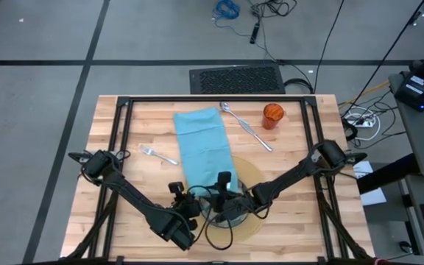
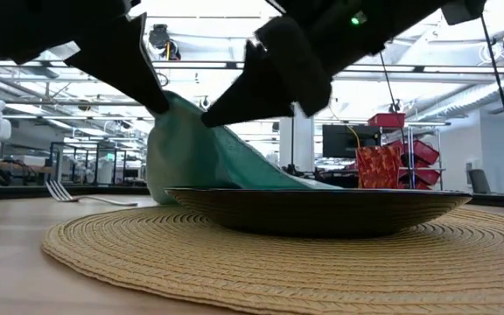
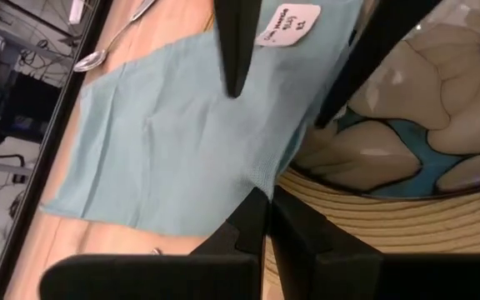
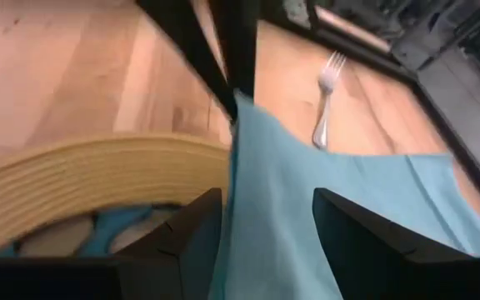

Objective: Set table place
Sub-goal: Fold the blue napkin

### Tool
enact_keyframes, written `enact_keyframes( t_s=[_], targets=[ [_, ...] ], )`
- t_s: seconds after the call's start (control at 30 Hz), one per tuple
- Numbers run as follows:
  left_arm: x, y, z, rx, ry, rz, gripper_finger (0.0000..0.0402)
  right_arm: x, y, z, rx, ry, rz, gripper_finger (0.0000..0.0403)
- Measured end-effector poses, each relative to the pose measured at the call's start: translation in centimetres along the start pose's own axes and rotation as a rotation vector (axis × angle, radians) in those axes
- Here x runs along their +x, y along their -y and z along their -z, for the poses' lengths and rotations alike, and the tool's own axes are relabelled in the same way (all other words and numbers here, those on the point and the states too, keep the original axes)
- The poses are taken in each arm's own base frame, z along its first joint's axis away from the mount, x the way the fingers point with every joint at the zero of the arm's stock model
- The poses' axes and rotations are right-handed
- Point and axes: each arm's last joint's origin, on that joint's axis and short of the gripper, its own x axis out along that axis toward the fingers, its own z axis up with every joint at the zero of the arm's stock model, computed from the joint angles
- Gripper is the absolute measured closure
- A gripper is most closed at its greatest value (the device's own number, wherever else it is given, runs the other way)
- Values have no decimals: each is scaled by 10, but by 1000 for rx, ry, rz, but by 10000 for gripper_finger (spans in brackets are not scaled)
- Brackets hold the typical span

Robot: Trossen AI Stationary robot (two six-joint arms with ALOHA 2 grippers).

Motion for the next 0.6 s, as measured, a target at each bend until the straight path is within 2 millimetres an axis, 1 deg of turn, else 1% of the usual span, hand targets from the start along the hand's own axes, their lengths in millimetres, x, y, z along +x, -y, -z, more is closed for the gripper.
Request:
enact_keyframes(
  t_s=[0.13,0.33,0.5,0.6],
  targets=[
    [0,0,0,14,0,1,401,5,-3,-7,-7,19,0,220],
    [-1,-2,-2,14,1,0,401,18,-10,-15,-34,24,12,220],
    [-6,-4,-10,23,23,2,402,30,-19,-11,-89,-35,93,220],
    [-9,-5,-12,42,23,2,402,34,-20,-8,-99,-70,159,220]
  ],
)
